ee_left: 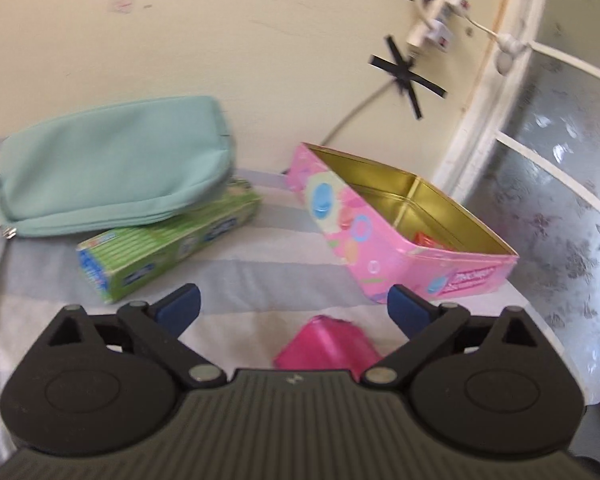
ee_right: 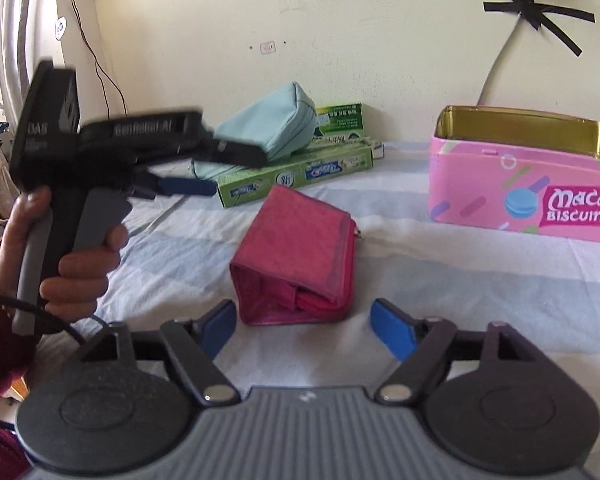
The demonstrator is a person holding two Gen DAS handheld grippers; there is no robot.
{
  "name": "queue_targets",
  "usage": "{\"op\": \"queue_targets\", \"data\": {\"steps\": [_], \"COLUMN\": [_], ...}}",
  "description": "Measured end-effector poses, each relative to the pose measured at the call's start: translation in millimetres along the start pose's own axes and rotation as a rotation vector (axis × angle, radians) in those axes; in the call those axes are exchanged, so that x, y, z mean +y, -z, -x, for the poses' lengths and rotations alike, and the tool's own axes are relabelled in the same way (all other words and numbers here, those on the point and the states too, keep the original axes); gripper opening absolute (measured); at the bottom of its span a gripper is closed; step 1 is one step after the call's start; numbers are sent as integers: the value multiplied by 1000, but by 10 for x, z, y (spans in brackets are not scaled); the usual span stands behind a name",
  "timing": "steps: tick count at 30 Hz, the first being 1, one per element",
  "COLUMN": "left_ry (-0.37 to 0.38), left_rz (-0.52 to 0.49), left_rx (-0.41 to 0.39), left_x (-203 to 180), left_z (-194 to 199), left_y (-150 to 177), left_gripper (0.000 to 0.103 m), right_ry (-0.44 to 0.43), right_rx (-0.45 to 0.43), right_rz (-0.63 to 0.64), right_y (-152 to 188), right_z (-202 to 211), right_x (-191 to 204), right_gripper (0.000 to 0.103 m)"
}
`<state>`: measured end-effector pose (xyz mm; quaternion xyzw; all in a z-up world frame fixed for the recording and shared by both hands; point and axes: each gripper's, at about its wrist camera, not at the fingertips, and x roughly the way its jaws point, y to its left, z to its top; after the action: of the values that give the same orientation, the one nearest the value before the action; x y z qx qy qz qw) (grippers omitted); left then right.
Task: Organize objects
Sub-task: 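Lift the pink wallet with the right gripper while the left gripper grasps it, then carry the pink wallet into the pink tin and open the left gripper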
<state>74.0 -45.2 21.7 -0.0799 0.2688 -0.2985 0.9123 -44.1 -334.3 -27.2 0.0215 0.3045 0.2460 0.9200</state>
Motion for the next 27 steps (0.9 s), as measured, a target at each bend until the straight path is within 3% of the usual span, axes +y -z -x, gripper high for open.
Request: {"op": "queue_targets", "data": {"steps": [2, 7, 9, 10, 13, 17, 27], "left_ry": [-2, 22, -5, -18, -54, -38, 27], "left_rz": [-27, 65, 25, -6, 5, 52, -56], "left_rx": [38, 178, 161, 157, 156, 127, -18], "left_x": [-93, -95, -169, -216, -228, -191, -672], "left_z": [-148, -362, -338, -329, -321, -252, -380], "left_y": [7, 193, 271, 292, 280, 130, -545], "left_gripper": [101, 96, 86, 80, 79, 75, 75], "right_ry": [-1, 7, 4, 3, 16, 39, 134], "right_rx": [8, 42, 42, 42, 37, -10, -230], "right_rz": [-3, 7, 15, 19, 50, 84, 107], "right_y": [-16, -62, -90, -108, -149, -163, -554], "right_z": [-26, -139, -187, -214, -271, -218, 98], "right_x": [6, 36, 55, 67, 147, 220, -9], "right_gripper": [79, 85, 86, 78, 68, 67, 67]}}
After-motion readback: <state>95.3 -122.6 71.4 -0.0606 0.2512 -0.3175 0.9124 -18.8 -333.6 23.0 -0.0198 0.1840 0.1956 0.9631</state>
